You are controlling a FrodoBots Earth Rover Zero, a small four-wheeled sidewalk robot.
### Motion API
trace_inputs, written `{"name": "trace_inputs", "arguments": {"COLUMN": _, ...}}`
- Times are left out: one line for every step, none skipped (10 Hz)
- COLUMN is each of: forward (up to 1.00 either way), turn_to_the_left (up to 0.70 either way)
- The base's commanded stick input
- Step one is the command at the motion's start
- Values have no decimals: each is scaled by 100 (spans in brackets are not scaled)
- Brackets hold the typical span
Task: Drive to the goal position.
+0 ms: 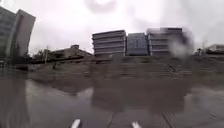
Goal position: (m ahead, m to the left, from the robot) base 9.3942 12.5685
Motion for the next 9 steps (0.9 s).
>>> {"name": "trace_inputs", "arguments": {"forward": 70, "turn_to_the_left": 2}}
{"name": "trace_inputs", "arguments": {"forward": 70, "turn_to_the_left": 2}}
{"name": "trace_inputs", "arguments": {"forward": 70, "turn_to_the_left": 2}}
{"name": "trace_inputs", "arguments": {"forward": 70, "turn_to_the_left": 2}}
{"name": "trace_inputs", "arguments": {"forward": 70, "turn_to_the_left": 2}}
{"name": "trace_inputs", "arguments": {"forward": 70, "turn_to_the_left": 2}}
{"name": "trace_inputs", "arguments": {"forward": 70, "turn_to_the_left": 2}}
{"name": "trace_inputs", "arguments": {"forward": 70, "turn_to_the_left": 2}}
{"name": "trace_inputs", "arguments": {"forward": 70, "turn_to_the_left": 2}}
